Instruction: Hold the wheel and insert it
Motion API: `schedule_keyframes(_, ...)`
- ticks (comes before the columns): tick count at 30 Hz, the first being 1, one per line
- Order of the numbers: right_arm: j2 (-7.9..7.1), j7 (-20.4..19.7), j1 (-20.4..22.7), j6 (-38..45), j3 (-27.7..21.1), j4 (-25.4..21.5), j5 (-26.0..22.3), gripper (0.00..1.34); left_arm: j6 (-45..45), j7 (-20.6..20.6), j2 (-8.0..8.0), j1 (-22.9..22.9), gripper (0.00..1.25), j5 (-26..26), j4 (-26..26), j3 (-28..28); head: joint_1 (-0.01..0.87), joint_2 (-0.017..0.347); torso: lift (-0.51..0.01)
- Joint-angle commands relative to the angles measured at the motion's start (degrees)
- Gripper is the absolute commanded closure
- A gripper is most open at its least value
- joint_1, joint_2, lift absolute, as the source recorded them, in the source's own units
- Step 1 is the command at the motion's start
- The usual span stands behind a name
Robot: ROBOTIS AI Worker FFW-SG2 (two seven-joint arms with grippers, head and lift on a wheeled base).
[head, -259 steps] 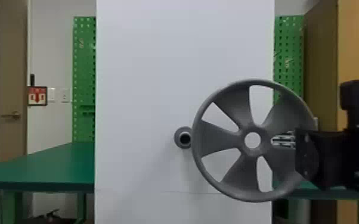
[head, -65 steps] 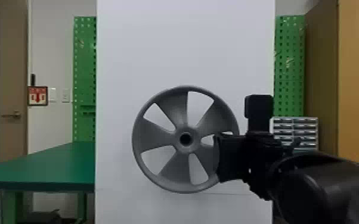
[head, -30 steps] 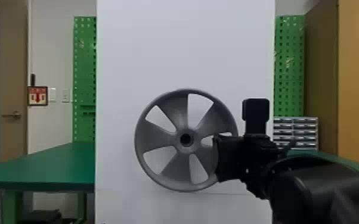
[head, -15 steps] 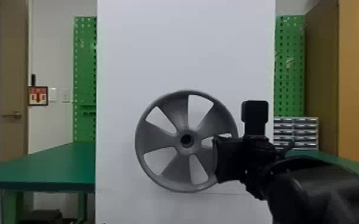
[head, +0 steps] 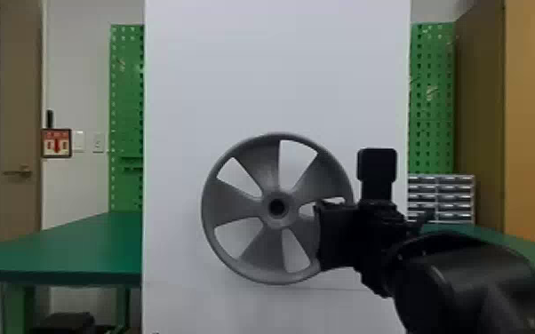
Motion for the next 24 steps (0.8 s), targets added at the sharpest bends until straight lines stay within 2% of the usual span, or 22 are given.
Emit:
schedule_keyframes(1,0.05,-1.30,-0.26,-0.15,0.40,0.42,-0.59,1.19,0.00,0.00,0.00,-0.01,0.54,-0.07,0.05,-0.11,0.005,0.094,-0.480)
schedule_keyframes(12,0.05,-5.25,-0.78,-0.85,0.92,1.21,-2.08,1.19,0.00,0.00,0.00,-0.19,0.54,-0.07,0.14,-0.28,0.005,0.095,-0.480)
schedule_keyframes(24,0.05,-6.92,-2.28,-2.61,0.48,4.19,-2.26,1.19,0.26,0.00,0.09,-0.54,0.54,-0.16,0.23,-0.55,0.005,0.095,-0.480)
